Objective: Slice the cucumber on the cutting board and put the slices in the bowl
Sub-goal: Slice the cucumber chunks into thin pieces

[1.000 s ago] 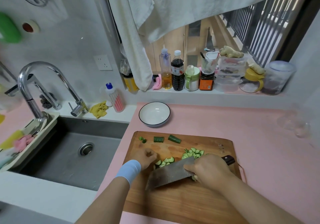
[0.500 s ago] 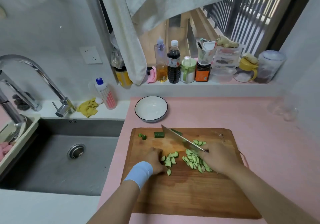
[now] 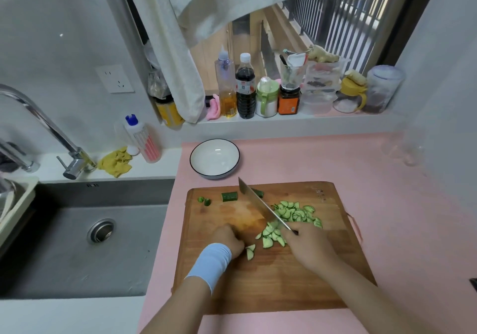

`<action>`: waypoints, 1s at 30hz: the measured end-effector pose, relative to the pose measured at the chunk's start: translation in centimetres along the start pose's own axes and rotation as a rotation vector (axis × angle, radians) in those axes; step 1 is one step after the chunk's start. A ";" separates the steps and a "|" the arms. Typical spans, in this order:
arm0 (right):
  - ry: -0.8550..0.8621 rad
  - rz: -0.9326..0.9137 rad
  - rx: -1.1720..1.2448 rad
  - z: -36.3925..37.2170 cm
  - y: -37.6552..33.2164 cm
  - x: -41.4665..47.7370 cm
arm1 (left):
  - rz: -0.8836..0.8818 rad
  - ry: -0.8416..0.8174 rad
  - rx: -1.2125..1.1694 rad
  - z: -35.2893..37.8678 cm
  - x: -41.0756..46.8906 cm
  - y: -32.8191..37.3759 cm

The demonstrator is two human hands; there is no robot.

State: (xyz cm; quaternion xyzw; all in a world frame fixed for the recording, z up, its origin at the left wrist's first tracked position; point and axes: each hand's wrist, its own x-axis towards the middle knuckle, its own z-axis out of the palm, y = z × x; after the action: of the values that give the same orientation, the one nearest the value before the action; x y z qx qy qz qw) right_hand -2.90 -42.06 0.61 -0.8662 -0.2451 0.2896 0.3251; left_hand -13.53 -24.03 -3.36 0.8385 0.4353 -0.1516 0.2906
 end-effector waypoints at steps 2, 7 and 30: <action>-0.004 -0.009 -0.012 1.1 -0.2 -0.5 | -0.018 -0.073 0.019 1.2 -0.6 -0.3; 0.056 -0.020 -0.057 1.7 -0.1 -1.6 | 0.012 -0.118 -0.392 3.4 -1.2 3.1; 0.104 0.112 -0.030 1.4 2.1 -3.9 | 0.003 0.218 -0.490 1.7 1.7 0.6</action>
State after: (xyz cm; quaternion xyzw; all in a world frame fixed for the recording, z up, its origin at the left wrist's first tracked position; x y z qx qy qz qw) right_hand -6.08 -45.30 -0.41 -0.8972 -0.1834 0.2581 0.3077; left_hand -12.12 -24.28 -5.35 0.7553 0.4864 0.0500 0.4364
